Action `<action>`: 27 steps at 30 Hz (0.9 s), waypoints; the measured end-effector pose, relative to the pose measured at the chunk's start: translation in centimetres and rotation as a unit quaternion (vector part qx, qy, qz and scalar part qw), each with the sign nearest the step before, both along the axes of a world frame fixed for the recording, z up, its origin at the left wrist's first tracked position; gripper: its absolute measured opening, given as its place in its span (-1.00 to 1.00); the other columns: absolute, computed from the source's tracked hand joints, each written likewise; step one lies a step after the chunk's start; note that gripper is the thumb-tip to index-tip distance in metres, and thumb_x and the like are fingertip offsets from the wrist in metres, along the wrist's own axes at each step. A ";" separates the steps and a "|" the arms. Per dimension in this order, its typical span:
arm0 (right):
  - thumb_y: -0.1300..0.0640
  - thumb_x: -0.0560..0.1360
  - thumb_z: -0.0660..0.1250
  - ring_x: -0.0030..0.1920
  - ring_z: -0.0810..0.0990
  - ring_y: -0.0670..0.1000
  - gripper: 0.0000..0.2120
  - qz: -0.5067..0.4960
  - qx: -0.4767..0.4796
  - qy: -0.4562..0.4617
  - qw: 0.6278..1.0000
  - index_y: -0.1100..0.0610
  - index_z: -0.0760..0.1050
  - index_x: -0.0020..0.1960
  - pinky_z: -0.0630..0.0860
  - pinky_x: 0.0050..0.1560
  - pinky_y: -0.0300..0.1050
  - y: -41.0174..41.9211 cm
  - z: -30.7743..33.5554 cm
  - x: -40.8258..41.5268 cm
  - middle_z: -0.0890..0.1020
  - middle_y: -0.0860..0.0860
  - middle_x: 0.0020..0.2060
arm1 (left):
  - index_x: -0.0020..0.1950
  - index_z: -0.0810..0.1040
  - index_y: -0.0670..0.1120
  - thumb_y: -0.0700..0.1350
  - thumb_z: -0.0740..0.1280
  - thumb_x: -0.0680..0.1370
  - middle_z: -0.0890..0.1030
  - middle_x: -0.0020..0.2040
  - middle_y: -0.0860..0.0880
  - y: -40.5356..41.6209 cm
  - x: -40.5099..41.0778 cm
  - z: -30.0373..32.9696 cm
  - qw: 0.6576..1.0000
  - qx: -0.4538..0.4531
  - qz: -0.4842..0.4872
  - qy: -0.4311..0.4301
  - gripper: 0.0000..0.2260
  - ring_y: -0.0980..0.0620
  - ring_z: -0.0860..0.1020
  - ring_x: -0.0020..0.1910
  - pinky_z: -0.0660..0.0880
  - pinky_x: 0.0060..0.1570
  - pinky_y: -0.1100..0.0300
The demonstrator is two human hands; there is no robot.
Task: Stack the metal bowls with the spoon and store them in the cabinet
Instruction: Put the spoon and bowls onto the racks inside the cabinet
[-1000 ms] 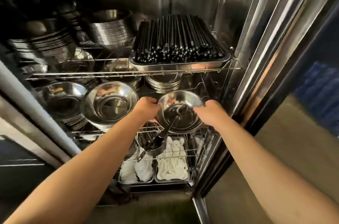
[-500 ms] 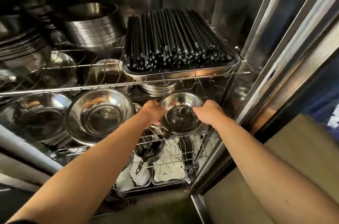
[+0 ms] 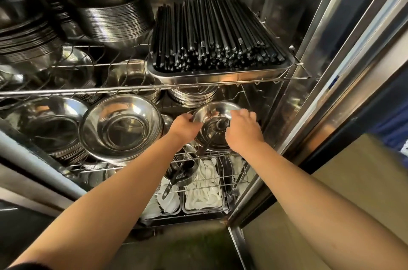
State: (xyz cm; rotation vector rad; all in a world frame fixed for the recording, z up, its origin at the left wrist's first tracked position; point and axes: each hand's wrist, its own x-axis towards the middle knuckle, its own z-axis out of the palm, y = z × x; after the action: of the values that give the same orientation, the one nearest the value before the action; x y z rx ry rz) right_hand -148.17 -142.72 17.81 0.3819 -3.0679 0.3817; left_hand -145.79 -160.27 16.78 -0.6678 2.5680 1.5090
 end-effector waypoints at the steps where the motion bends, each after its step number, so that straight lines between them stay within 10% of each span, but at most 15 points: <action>1: 0.21 0.53 0.38 0.39 0.35 0.18 -0.51 0.050 0.005 0.006 0.999 0.14 0.41 0.44 0.46 0.34 0.10 -0.3 -0.3 0.0 0.47 0.12 0.35 | 0.08 0.60 -0.12 0.05 0.33 0.55 0.60 -0.26 -0.02 0.0 0.4 0.0 1.000 -0.009 -0.005 0.008 -0.74 0.09 0.53 -0.37 0.50 -0.38 0.23; 5: 0.42 0.48 0.31 0.44 0.32 0.15 -0.41 0.217 0.046 -0.038 0.974 0.12 0.42 0.47 0.40 0.43 0.16 -1.4 -1.1 -0.1 0.47 0.10 0.39 | 0.24 0.54 -0.04 0.02 0.28 0.59 0.64 -0.15 0.03 0.0 2.9 -0.3 0.997 -0.061 -0.016 0.035 -0.73 0.09 0.61 -0.41 0.46 -0.48 0.25; 11: 0.40 0.50 0.32 0.35 0.41 0.13 -0.47 0.274 0.083 -0.053 0.957 0.05 0.51 0.41 0.48 0.34 0.19 -2.0 -1.7 -0.3 0.55 0.06 0.26 | 0.53 0.30 -0.06 -0.03 0.21 0.62 0.41 0.44 -0.16 -1.0 7.9 -2.2 0.981 -0.169 -0.086 0.049 -0.53 -0.18 0.43 0.39 0.39 0.37 -0.07; 27: 0.32 0.60 0.29 0.11 0.52 0.07 -0.78 0.324 0.014 0.039 0.945 0.08 0.63 0.12 0.51 0.08 -0.03 -1.9 0.6 3.3 0.59 -0.03 -0.10 | 0.61 0.07 -0.05 0.00 0.25 0.56 0.34 0.50 -0.14 -4.0 14.4 -5.4 0.865 -0.457 -0.205 -0.022 -0.34 -0.16 0.27 0.49 0.17 0.51 -0.04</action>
State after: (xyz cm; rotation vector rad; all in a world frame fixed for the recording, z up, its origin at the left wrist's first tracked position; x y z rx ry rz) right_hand -144.90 -144.63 18.40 1.3748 -2.7846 0.3181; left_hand -131.37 -164.27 11.34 -0.1454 3.0190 0.0900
